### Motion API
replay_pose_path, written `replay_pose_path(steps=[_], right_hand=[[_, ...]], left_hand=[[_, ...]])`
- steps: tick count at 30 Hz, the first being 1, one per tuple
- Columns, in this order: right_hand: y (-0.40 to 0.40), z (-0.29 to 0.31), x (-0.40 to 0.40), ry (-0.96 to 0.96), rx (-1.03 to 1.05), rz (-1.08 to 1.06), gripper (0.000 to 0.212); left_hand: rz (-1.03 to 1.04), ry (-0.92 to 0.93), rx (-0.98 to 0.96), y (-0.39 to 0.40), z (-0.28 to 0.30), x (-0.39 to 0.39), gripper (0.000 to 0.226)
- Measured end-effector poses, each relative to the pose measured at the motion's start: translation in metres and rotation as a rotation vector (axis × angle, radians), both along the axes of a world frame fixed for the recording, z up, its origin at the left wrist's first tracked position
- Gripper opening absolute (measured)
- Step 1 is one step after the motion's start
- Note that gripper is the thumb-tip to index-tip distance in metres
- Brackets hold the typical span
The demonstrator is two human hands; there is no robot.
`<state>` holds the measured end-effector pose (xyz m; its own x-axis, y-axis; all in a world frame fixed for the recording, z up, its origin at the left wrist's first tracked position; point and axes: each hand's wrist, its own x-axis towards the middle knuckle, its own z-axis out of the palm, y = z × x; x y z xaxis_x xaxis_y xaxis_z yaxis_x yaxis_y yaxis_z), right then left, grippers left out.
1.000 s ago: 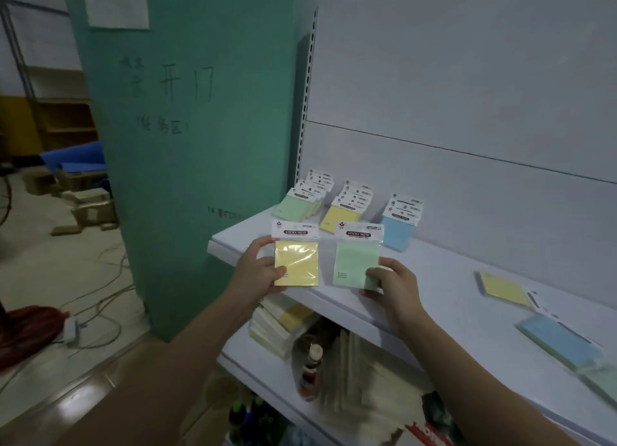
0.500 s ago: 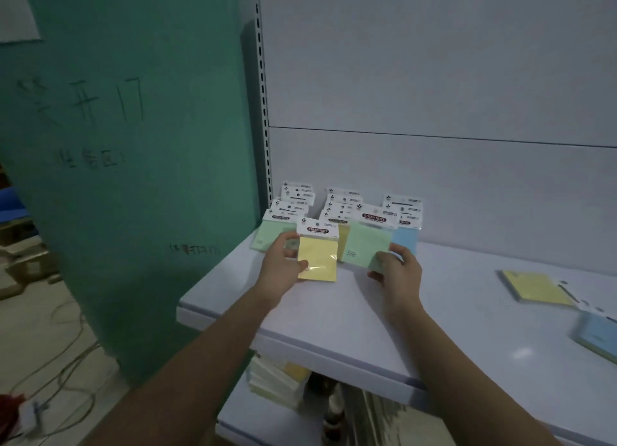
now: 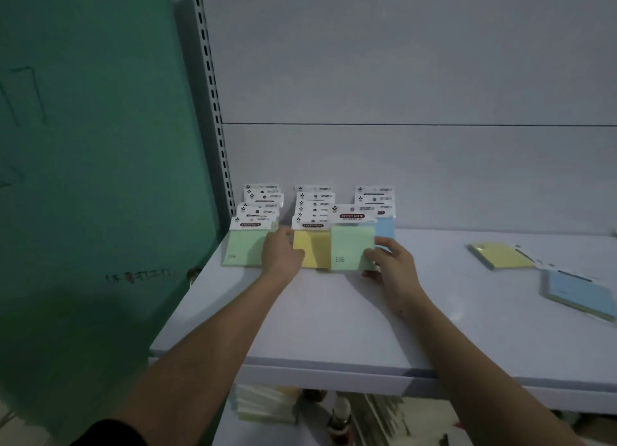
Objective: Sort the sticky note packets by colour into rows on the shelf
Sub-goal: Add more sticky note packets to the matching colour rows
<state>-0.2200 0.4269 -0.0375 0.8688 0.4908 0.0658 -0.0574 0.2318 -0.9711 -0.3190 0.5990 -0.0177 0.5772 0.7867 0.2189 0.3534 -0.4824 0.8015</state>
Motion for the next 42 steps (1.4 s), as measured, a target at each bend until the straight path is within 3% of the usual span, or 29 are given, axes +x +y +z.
replay_pose_path(steps=[4, 7, 12, 16, 19, 23, 29, 36, 42], right_hand=[[-0.002, 0.002, 0.004, 0.035, 0.023, 0.007, 0.020], [-0.005, 0.002, 0.002, 0.077, 0.036, 0.015, 0.021], [0.002, 0.009, -0.008, 0.116, 0.142, -0.069, 0.017], [0.042, 0.018, -0.042, 0.143, 0.125, -0.027, 0.024], [0.087, 0.027, -0.073, 0.050, -0.072, 0.008, 0.023], [0.138, 0.025, -0.101, -0.050, -0.258, 0.030, 0.014], [0.165, 0.011, -0.114, -0.474, -0.612, -0.145, 0.031], [0.176, -0.002, -0.139, -0.782, -0.651, -0.296, 0.036], [0.170, -0.002, -0.144, -0.757, -0.684, -0.288, 0.032]], left_hand=[[-0.002, -0.043, 0.116, -0.004, 0.000, -0.009, 0.037], [-0.112, -0.043, 0.185, -0.001, 0.006, -0.036, 0.035], [-0.299, 0.143, 0.236, 0.033, 0.001, -0.108, 0.032], [-0.328, 0.310, 0.304, 0.054, -0.016, -0.150, 0.039], [-0.320, 0.407, 0.415, 0.055, -0.030, -0.157, 0.046], [-0.301, 0.359, 0.473, 0.052, -0.032, -0.156, 0.044], [-0.273, 0.325, 0.505, 0.052, -0.030, -0.156, 0.041], [-0.259, 0.294, 0.506, 0.054, -0.030, -0.155, 0.035], [-0.231, 0.253, 0.566, 0.054, -0.034, -0.155, 0.032]])
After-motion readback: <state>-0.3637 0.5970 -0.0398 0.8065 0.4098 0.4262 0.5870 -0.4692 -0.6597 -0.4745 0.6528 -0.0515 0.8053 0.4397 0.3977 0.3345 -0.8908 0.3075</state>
